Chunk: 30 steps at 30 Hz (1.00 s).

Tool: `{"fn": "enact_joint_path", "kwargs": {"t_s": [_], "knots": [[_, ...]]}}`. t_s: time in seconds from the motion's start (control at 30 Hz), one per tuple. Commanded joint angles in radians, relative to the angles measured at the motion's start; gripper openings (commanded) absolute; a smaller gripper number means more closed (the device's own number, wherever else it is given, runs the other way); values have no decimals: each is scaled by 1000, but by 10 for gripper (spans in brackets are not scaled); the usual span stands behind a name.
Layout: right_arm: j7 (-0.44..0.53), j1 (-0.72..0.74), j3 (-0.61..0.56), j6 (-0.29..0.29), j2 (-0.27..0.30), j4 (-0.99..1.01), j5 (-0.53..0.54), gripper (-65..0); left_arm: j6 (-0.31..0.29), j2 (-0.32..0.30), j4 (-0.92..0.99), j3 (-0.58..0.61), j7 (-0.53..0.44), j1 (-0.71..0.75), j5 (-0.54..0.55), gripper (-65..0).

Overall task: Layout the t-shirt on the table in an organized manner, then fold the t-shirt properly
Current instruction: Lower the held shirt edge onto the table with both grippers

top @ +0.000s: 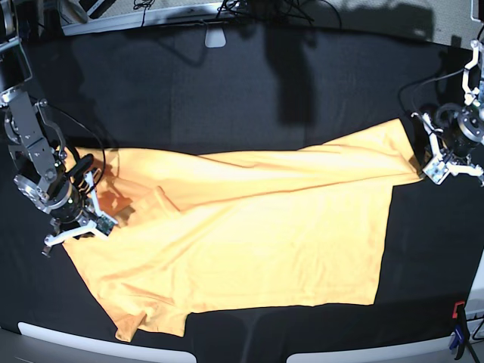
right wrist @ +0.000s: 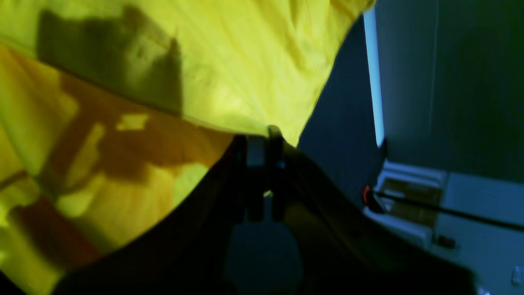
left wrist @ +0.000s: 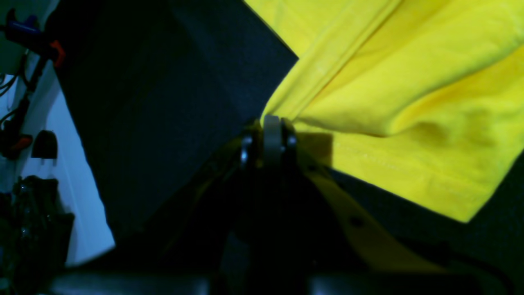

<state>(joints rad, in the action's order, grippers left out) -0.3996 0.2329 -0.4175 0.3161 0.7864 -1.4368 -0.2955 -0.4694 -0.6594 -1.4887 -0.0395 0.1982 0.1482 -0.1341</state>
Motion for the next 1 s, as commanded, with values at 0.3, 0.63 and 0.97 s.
{"fn": "enact_joint_path", "kwargs": {"t_s": [0.3,0.63,0.97], "knots": [[-61,61,12,-85,19,48,47,-650,-145,-20,-11,14,-51,-27,64,-650],[-58,66,12,-82,19,129,65,-650,-92,-20,-9,243,76,-168,-42,-650],[-58,66,12,-76,19,129,69,-650,25,-20,69,243,113,-238,-41,-650]]}}
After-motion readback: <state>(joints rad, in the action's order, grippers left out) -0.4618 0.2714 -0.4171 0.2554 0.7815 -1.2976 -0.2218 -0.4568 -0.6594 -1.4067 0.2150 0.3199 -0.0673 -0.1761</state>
